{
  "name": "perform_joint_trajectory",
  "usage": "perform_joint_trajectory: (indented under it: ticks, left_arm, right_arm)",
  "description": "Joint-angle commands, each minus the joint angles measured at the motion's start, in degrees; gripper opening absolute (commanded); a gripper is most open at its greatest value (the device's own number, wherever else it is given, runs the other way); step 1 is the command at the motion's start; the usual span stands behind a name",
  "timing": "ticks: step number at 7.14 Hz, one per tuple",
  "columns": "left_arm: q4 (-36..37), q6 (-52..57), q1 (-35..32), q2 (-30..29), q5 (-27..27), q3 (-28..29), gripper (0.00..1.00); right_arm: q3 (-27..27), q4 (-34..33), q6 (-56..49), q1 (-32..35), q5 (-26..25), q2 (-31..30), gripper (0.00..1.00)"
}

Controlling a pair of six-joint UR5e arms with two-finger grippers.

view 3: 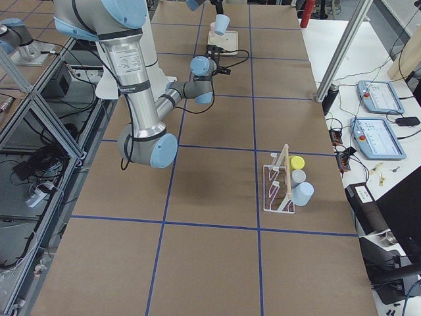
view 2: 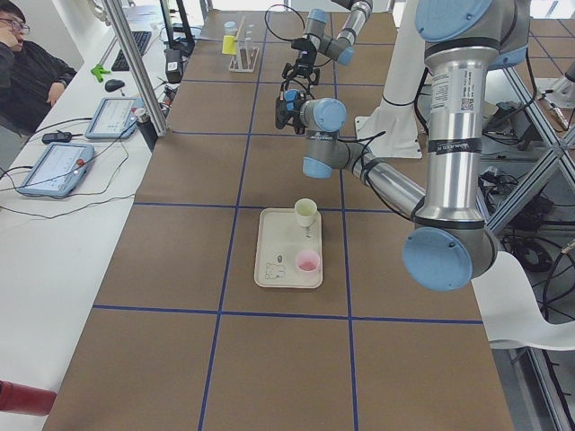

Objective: Transfer IKEA cup to right arm and place on rack

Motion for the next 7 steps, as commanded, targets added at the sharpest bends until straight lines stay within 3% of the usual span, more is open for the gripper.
perform_joint_trajectory:
  ticks: [1,4,7]
  left_arm:
    - [0.41,-1.55,7.45,-2.98,9.63,0.18,0.0]
    - [4.52,-1.55,12.3,-6.13,15.73,1.05,0.0]
    - [9.02,-1.47,14.76,-10.2,16.79,2.72,0.0]
  right_arm:
    - [-3.82,9.78,0.56,-1.88,-3.44,0.01,0.99]
    - [-4.1,10.43,0.47,-5.13,-6.09,1.32,0.99]
    - [-4.01,10.43,0.21,-5.58,-6.1,2.46,0.99]
